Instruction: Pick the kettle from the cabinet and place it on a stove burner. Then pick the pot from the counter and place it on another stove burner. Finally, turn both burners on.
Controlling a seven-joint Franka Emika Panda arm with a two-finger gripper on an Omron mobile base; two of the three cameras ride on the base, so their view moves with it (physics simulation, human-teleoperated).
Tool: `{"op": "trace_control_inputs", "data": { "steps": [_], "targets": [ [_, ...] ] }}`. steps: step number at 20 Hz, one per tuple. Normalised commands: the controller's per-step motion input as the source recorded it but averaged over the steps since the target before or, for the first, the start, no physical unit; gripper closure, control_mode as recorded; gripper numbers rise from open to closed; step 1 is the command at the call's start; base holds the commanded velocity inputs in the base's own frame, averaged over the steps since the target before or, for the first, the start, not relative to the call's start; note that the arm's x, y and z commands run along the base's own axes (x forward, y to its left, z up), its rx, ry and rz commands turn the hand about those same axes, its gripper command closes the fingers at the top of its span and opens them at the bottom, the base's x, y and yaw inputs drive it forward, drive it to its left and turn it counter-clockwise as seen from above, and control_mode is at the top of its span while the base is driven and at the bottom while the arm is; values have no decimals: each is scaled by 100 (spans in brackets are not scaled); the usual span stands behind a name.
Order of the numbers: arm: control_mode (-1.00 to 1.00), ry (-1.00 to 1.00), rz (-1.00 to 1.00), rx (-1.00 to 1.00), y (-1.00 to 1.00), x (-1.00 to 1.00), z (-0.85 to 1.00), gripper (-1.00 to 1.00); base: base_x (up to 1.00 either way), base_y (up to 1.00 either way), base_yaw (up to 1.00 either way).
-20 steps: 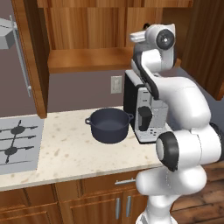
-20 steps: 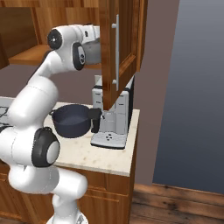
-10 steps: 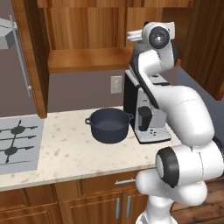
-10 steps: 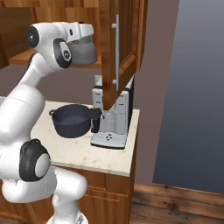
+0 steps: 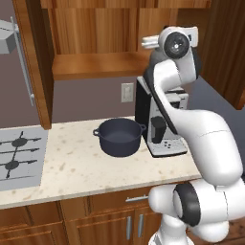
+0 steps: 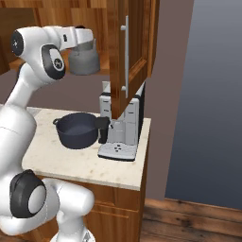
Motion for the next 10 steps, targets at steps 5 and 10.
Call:
{"op": "trace_control_inputs", "data": {
  "steps": [5,10],
  "targets": [
    [-100,0,-1,0,1,-54,0,100,0,0,0],
    [-100,0,0,0,1,-49,0,100,0,0,0]
  ]
}}
